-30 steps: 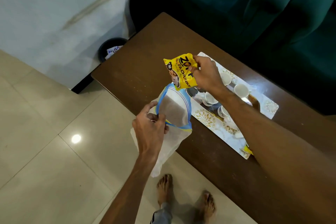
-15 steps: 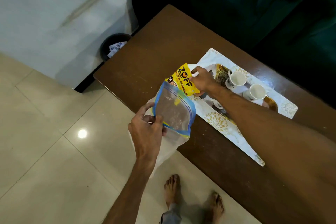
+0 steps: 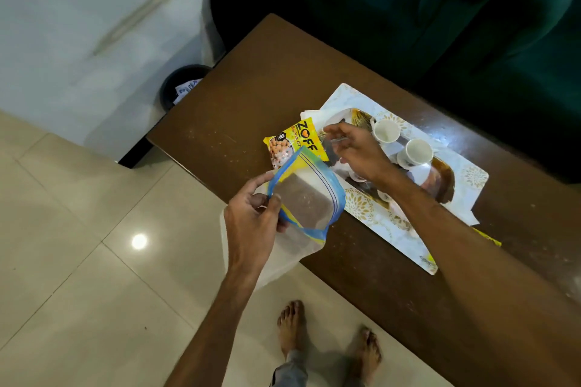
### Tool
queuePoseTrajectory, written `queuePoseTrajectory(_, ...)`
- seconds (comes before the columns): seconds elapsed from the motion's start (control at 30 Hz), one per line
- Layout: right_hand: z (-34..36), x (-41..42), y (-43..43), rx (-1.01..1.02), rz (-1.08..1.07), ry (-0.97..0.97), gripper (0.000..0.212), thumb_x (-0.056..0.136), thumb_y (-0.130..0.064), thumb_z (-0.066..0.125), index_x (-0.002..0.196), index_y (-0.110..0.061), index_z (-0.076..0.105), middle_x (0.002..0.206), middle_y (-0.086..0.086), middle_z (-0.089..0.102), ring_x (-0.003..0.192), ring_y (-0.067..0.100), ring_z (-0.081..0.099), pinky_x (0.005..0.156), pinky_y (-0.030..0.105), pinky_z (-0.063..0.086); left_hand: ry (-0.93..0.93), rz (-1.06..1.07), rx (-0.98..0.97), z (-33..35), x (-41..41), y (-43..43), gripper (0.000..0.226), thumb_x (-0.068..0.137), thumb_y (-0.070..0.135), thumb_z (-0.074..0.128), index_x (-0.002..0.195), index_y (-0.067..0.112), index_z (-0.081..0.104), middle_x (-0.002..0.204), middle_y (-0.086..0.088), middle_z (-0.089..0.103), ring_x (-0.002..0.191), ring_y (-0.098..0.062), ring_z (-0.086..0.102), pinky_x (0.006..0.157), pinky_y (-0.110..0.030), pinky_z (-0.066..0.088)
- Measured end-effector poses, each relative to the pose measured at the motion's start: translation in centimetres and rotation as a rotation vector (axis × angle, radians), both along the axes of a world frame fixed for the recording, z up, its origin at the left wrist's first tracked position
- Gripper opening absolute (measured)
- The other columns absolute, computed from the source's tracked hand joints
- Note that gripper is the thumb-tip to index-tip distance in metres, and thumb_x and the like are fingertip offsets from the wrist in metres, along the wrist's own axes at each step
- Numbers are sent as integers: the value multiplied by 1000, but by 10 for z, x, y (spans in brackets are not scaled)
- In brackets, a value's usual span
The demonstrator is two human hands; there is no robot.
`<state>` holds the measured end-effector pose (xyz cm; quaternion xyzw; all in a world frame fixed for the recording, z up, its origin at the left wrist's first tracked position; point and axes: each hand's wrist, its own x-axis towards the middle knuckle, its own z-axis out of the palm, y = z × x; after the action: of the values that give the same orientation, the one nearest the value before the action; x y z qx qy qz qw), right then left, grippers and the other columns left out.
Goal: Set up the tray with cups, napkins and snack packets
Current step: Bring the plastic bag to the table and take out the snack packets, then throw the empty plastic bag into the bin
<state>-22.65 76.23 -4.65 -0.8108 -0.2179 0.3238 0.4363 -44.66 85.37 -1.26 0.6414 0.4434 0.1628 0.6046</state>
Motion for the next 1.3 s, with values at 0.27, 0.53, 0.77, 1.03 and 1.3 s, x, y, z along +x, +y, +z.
queuePoseTrajectory(0.27,12,-18,-116,225,-68,406,73,86,22,52,143,-24,47,139,1,59,123,20,60,84,36,57,-202,-208,-377,18,-2,-9,29,91,1,63,115,13,75,92,-16,74,72,-22,63,58,-25,51)
queuePoseTrajectory(0.53,15,-41,-167,381,237,549,58,76,5,77,128,-19,66,128,4,69,125,17,62,94,30,56,-191,-423,-523,30,10,-30,33,91,10,63,123,6,71,114,-11,75,90,-16,74,79,-25,60)
queuePoseTrajectory(0.77,25,-57,-167,331,-214,364,25,78,17,71,99,2,71,82,6,79,70,21,76,60,31,58,-335,-143,-563,26,-18,-55,74,93,72,36,148,24,50,134,-12,65,124,-31,63,99,-45,55)
queuePoseTrajectory(1.03,44,-70,-125,326,-215,349,20,77,12,75,87,-5,72,78,10,76,63,27,74,56,36,58,-248,-167,-147,23,-46,-62,49,69,-7,85,115,8,74,113,-11,77,101,-18,74,88,-43,60)
queuePoseTrajectory(1.3,91,-98,-42,340,-149,333,32,76,10,78,102,-9,73,93,9,78,81,29,74,60,46,61,-234,6,-84,73,-55,41,23,76,-3,81,99,-1,79,85,-20,75,73,-24,64,68,-42,55)
